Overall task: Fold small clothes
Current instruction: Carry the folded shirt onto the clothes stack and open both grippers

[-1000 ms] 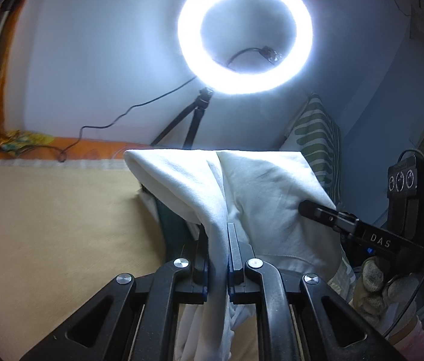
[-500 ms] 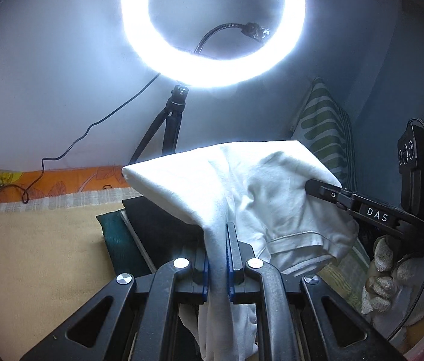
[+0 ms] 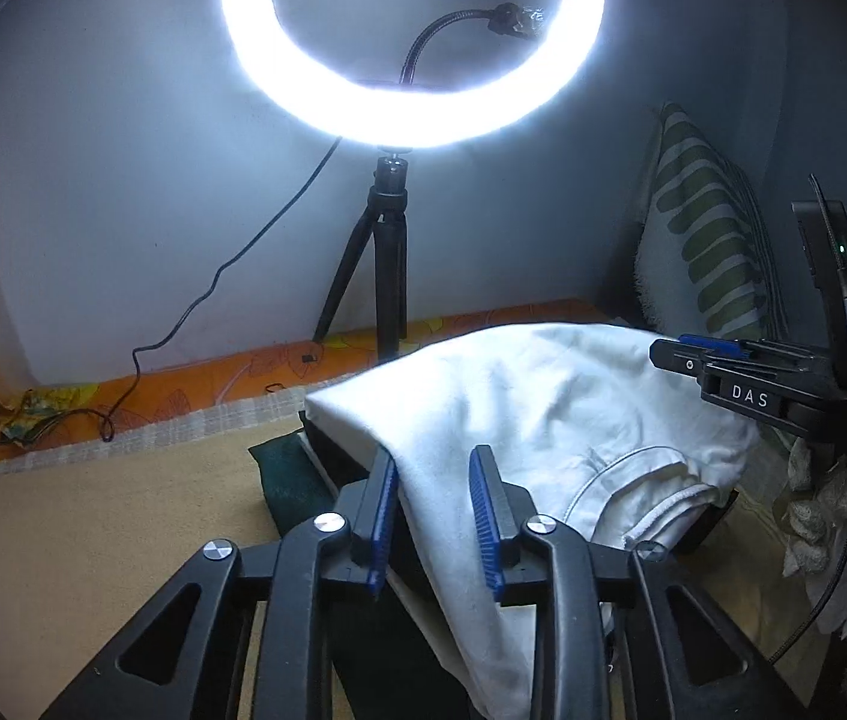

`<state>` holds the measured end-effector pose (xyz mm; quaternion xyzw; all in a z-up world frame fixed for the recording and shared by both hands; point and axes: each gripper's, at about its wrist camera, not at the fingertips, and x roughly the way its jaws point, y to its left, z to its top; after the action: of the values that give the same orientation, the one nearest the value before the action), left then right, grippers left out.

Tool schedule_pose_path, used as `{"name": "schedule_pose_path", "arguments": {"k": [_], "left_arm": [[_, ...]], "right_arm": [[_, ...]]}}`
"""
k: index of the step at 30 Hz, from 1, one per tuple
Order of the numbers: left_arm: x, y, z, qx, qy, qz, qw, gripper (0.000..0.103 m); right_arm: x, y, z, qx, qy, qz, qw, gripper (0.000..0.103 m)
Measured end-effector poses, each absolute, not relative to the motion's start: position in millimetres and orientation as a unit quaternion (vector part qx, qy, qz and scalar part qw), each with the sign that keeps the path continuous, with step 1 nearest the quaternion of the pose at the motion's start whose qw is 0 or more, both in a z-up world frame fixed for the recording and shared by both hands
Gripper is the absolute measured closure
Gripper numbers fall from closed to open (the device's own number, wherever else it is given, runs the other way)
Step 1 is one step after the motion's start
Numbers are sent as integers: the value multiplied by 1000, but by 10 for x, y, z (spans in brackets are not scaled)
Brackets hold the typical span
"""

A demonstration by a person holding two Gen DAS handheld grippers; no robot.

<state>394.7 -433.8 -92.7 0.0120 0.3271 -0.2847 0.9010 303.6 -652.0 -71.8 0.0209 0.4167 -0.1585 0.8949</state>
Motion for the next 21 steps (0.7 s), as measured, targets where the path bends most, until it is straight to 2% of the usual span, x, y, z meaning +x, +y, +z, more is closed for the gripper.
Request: {"name": "schedule_pose_path", "arguments": {"k": [1,2,21], "left_arm": [[3932,-4319,-913,10,327,-283,902,69],[3911,-4296,-894,8,326,-283,902,69],[3280,-3904,-350,8,296,-299,907,63]], "right_arm": [[3012,-6534,-700,23,412,-162,897,56],[2987,-6540,-676,26,408,-162,898,56],[2517,-6116,31,29,375,-168,911,53]]}}
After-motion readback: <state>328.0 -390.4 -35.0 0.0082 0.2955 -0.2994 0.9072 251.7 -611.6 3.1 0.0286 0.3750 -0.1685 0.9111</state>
